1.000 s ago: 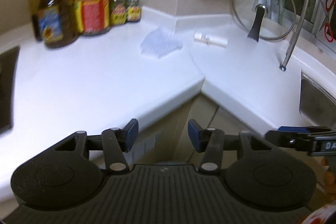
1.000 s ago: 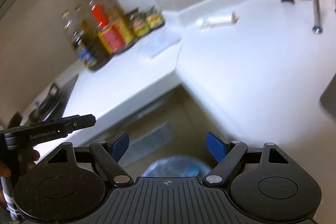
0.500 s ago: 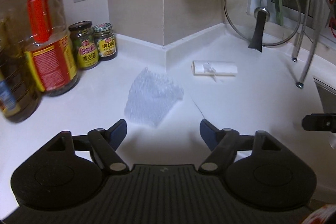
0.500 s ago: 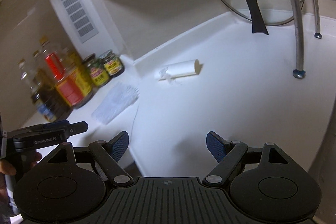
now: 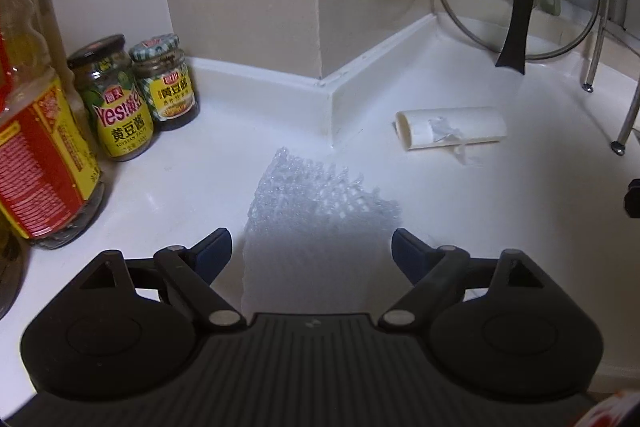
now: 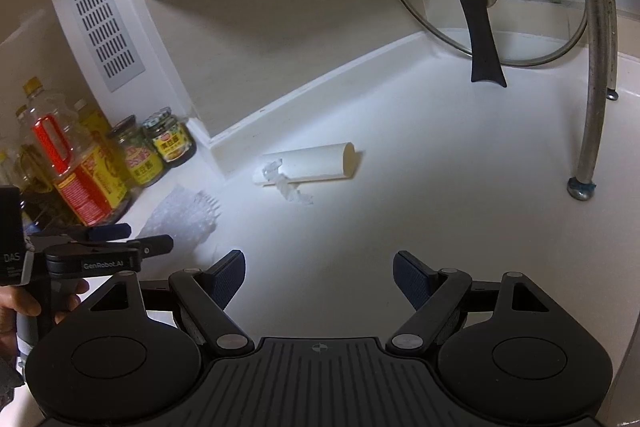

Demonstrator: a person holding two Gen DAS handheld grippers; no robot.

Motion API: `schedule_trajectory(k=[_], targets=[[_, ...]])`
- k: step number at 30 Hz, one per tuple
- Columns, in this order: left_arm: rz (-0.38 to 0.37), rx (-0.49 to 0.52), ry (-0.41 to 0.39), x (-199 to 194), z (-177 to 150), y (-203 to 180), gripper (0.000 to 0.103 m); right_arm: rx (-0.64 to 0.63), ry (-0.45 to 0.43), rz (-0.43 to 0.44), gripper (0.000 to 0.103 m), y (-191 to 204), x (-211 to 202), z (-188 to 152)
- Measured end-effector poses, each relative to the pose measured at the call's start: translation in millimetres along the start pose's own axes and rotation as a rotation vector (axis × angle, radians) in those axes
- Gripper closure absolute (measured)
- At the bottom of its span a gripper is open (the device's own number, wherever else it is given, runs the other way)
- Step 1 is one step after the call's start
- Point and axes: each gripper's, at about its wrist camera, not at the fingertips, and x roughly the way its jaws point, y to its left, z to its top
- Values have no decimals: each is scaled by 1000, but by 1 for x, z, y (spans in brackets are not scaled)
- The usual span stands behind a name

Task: Collect trash
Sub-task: 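Grasp the bubble wrap with the left gripper while the right grasps the paper towel roll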

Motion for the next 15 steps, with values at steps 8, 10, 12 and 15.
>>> schedule_trajectory(k=[8,10,12,15], targets=[[-33,3,15,15,1,3,47,10,3,-14,22,-2,14,7],[-33,10,4,14,2,4,68,5,4,-14,22,-1,18,8],[-25,26,-5,12,3,5,85,-3,3,-14,22,0,22,10],[-12,34,-15,9,4,9,92,-24,-4,-7,22,2,28,15]])
